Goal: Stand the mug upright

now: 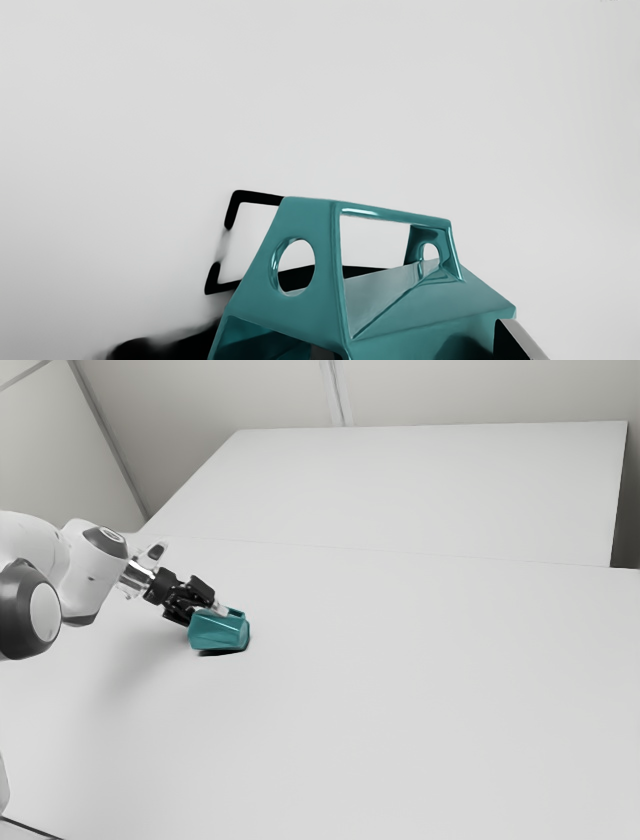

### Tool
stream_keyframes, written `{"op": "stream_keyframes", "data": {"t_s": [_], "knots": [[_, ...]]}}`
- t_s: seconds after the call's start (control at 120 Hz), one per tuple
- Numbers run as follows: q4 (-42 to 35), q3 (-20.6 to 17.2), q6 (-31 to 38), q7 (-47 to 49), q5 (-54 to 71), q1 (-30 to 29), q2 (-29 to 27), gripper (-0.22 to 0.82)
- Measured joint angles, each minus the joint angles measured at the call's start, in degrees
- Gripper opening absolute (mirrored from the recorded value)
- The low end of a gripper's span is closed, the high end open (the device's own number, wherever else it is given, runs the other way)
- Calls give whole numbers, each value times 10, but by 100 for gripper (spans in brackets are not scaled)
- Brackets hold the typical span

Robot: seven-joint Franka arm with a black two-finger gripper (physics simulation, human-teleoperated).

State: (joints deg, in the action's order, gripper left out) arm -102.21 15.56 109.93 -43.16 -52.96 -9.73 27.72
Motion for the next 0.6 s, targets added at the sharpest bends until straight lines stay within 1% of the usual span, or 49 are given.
{"op": "stream_keyframes", "data": {"t_s": [0.058,0.175,0.242,0.417,0.55,0.583,0.6], "knots": [[0,0,-6,0,-6,-1,0,20],[1,-1,-14,0,-19,-1,-1,15],[1,-1,-17,0,-25,0,-2,11],[3,-4,-24,0,-35,2,-5,-5],[3,-5,-26,0,-37,5,-7,-8],[3,-6,-27,0,-38,5,-7,-8],[3,-6,-27,0,-39,5,-7,-10]]}}
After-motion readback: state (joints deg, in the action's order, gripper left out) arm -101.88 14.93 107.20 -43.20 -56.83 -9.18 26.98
